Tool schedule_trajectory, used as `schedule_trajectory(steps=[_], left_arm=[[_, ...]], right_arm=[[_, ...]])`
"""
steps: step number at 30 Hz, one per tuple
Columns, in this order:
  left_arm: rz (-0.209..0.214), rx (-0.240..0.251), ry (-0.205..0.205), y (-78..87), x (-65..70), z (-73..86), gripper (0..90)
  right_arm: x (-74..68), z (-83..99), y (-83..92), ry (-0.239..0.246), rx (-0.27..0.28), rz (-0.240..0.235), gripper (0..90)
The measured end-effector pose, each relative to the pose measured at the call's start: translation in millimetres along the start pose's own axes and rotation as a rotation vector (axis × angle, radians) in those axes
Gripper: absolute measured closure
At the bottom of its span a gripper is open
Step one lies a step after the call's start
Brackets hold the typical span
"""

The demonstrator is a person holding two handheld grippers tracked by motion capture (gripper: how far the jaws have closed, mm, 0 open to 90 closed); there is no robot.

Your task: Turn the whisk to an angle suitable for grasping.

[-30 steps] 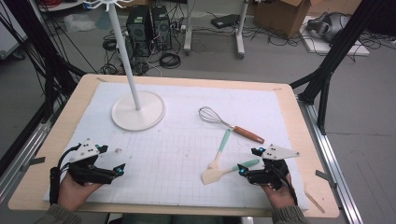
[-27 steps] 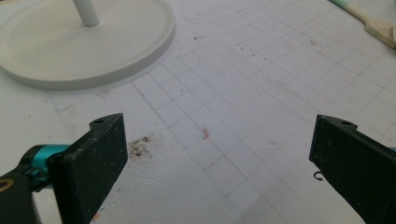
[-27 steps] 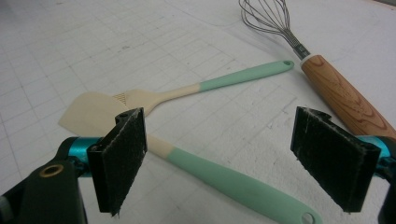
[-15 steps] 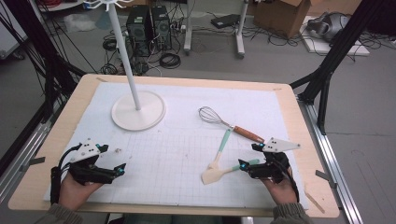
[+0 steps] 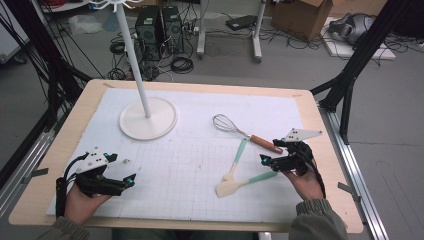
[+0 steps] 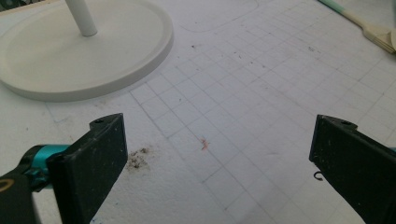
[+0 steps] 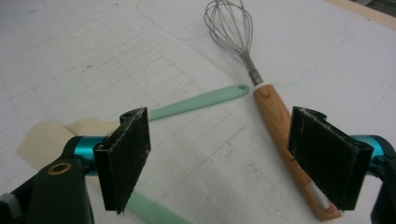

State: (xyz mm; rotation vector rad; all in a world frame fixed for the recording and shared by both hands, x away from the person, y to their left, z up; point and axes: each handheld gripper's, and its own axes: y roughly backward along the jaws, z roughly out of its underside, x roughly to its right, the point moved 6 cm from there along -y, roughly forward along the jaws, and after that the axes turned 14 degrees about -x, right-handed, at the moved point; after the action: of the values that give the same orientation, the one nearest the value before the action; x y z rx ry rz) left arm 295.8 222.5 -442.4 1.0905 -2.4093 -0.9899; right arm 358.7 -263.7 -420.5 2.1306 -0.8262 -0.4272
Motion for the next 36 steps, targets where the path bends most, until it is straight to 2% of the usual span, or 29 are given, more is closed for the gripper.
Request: schedule_trajectory(steps=[7,14,16,20,26,31,32,36], left_arm=[[-0.007,0.008,0.006,3.2,-1.3,1.0,4.8],[-0.010,0.008,0.005,4.0,-2.0,1.6,4.8],[-0.008,0.010,0.007,3.7,-1.8,1.4,4.8],[-0.002,0.008,-0.004,3.0,0.0,1.1,4.8],[-0.009,0.014,0.008,5.3,-3.6,2.7,4.8],[-0.011,0.018,0.010,5.6,-4.3,2.5,4.8],[-0.011,0.017,0.010,5.3,-4.0,2.6,4.8],[-0.004,0.017,0.009,4.7,-3.8,2.8,4.8]], right_arm=[[23.2,-19.9,-0.3,0.014,-0.036,0.006,22.3],[39.7,-34.8,-10.3,0.037,-0.038,0.010,26.2],[42.5,-35.4,-15.9,0.045,-0.043,0.015,26.6],[48.6,-31.9,-30.1,0.065,-0.090,0.005,30.5],[59.1,-27.0,-44.8,0.058,-0.129,-0.009,38.9],[62.2,-23.6,-52.4,0.066,-0.156,-0.024,40.4],[64.1,-21.9,-55.0,0.067,-0.164,-0.040,39.8],[65.7,-20.0,-60.5,0.084,-0.187,-0.027,40.9]])
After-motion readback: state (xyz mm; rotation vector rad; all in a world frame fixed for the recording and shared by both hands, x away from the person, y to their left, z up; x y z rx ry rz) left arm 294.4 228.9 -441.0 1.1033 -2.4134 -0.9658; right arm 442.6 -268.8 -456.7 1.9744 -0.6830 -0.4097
